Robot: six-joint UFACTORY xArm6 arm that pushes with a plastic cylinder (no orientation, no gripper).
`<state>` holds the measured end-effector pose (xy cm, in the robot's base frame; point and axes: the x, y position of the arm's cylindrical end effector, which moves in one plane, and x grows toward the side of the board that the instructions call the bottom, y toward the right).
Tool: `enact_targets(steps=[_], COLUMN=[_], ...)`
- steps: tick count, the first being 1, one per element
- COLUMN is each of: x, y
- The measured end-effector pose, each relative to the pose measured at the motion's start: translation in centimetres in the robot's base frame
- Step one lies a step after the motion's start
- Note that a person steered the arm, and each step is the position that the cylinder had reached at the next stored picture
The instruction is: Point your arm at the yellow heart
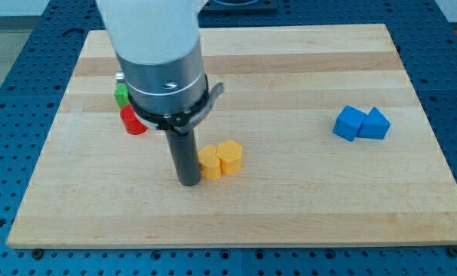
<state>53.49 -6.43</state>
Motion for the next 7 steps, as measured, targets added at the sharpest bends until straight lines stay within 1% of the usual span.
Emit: enact_targets(steps=[2, 3, 4, 5, 6, 7], x=[-0.5, -2.7, -1.4, 3.8, 7.1, 1.1], y=[6.9, 10.0, 8.9, 2.0, -2.7, -3.1])
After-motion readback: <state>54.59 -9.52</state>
